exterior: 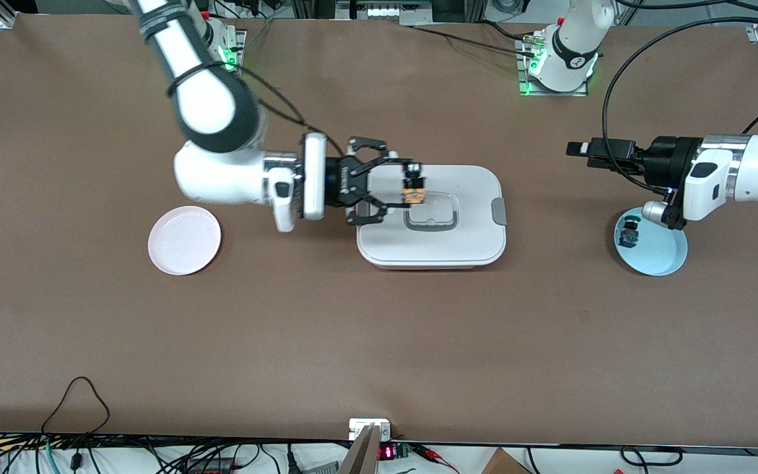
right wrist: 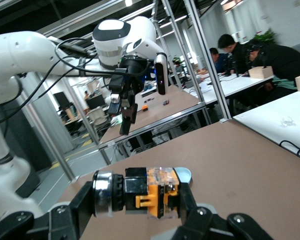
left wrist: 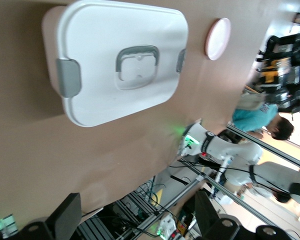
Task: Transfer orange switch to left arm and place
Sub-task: 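Carry the switch over the white box with the right gripper, then hold the switch with the right gripper while the left gripper approaches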
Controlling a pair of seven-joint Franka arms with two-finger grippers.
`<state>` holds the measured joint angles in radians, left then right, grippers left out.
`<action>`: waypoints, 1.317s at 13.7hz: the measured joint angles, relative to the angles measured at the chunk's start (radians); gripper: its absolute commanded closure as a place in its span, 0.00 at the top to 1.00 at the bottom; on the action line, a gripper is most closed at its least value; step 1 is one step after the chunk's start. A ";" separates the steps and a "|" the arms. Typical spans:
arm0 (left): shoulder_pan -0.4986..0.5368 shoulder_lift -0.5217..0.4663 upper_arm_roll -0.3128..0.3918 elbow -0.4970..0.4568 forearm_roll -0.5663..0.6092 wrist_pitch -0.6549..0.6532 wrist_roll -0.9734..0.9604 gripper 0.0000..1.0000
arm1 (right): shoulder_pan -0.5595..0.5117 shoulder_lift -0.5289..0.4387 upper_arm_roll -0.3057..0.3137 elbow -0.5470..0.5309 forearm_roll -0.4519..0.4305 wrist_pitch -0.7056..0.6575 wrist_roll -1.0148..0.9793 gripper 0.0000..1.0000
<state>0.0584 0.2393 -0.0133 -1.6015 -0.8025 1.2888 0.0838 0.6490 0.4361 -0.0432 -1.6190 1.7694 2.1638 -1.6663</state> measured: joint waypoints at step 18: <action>-0.119 0.054 -0.007 -0.365 -0.782 0.237 0.185 1.00 | 0.092 0.004 -0.005 0.024 0.039 0.149 0.031 0.01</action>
<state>-0.0603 0.2931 -0.0202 -1.9666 -1.5850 1.5257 0.2685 0.7406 0.4403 -0.0483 -1.5949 1.8080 2.3123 -1.6349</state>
